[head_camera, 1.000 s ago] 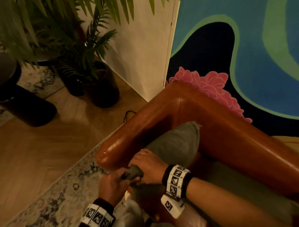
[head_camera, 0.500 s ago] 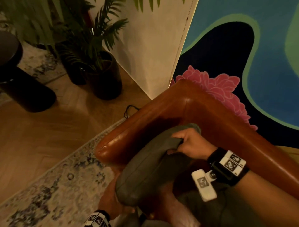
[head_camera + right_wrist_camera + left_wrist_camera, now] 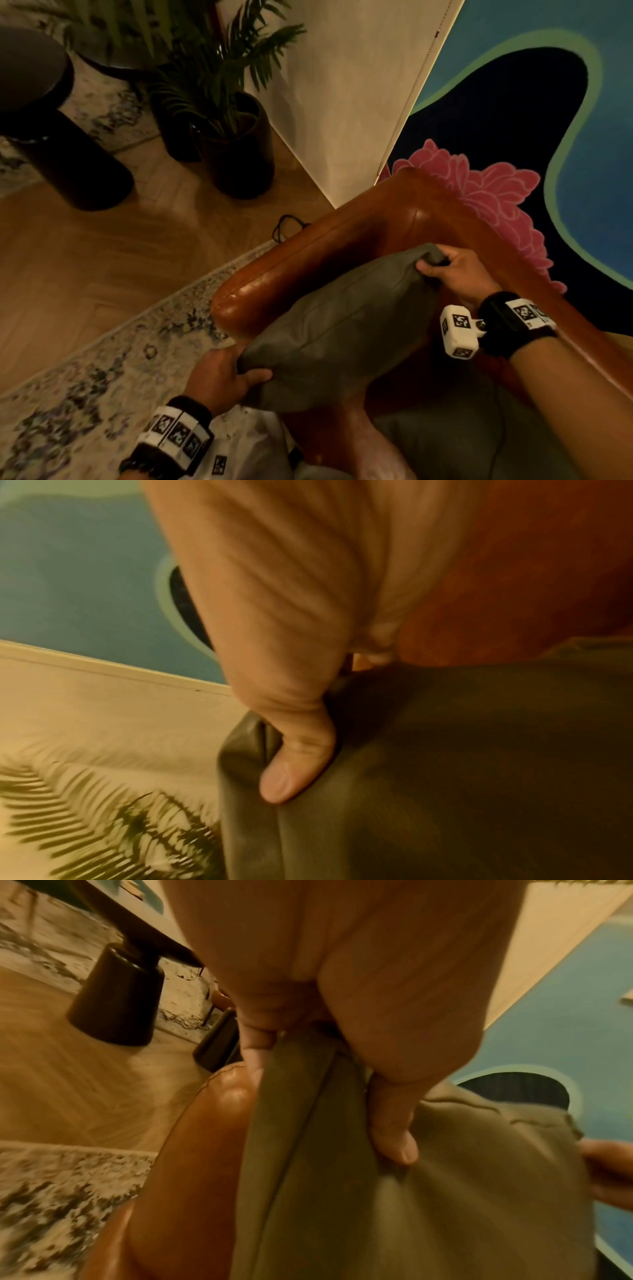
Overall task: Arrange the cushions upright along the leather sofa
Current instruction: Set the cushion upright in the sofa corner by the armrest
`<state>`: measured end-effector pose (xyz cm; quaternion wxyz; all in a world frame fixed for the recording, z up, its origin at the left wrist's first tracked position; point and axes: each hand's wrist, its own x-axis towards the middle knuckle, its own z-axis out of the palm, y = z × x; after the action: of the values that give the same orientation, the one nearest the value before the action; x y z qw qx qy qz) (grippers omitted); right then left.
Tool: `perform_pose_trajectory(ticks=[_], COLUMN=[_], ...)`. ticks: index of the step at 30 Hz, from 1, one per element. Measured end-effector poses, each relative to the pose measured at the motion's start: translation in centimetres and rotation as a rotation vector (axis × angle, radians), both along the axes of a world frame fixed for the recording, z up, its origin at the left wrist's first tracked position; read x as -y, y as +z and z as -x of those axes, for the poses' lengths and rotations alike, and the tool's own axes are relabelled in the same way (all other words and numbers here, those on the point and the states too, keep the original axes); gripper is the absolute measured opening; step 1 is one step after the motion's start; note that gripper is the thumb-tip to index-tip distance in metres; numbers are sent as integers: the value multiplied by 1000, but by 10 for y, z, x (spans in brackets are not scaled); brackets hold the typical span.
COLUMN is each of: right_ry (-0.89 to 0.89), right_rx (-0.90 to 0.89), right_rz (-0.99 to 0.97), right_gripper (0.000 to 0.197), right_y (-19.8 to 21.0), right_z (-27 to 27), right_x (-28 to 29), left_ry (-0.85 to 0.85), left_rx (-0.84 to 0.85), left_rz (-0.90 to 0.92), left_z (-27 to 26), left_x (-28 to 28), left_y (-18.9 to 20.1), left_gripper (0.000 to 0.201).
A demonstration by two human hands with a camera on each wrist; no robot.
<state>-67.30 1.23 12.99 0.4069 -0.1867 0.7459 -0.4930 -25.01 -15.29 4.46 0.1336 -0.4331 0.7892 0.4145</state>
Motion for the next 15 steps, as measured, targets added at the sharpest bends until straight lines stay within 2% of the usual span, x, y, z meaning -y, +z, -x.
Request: perform_pose_trajectory(ticks=[2, 4, 8, 11, 15], right_ry=[-48, -84, -193, -228, -181], right_rx=[-3, -25, -87, -120, -182], right_rz=[-64, -164, -346, -408, -429], right_gripper=[24, 16, 28, 30, 18], right_y=[-30, -66, -132, -149, -143], right_z=[11, 20, 31, 43, 50], right_x=[4, 8, 14, 13, 13], left_ry=[-18, -61, -118, -146, -125], left_rx=[9, 47, 56, 43, -13], left_rz=[40, 30, -47, -88, -123], left_z=[10, 23, 48, 59, 57], left_x=[12, 19, 22, 23, 23], left_y=[1, -5, -25, -29, -30], left_gripper=[25, 21, 40, 41, 49])
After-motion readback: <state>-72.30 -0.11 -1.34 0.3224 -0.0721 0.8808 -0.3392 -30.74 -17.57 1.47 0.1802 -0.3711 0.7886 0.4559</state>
